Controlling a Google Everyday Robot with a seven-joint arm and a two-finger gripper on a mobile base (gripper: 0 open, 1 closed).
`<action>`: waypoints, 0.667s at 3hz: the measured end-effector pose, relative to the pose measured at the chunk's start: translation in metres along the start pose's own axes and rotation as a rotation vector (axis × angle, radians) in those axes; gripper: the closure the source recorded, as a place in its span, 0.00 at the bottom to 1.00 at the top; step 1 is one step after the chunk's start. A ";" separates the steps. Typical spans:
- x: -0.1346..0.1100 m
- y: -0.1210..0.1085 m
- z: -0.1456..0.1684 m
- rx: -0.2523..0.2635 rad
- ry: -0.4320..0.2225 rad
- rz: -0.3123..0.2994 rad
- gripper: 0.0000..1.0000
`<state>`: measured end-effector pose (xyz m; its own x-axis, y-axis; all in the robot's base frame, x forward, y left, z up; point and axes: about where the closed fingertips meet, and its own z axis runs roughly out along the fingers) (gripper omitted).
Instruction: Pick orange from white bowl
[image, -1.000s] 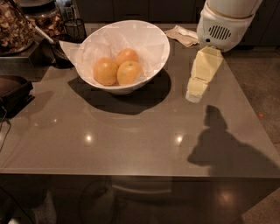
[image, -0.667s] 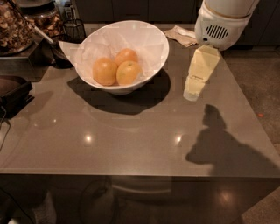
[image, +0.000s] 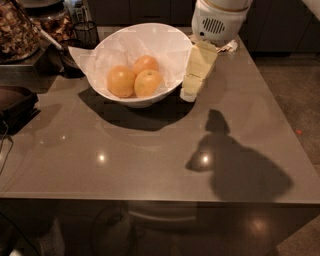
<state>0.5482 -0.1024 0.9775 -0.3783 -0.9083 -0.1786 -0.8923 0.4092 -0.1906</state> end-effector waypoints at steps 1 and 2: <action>-0.040 -0.012 0.014 -0.012 0.015 -0.023 0.00; -0.066 -0.012 0.024 -0.042 -0.004 -0.064 0.00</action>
Offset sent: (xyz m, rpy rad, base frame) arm 0.0287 0.0693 -0.0199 -0.0349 0.1577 0.1268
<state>0.5894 -0.0450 0.9686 -0.3188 -0.9322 -0.1713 -0.9243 0.3458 -0.1616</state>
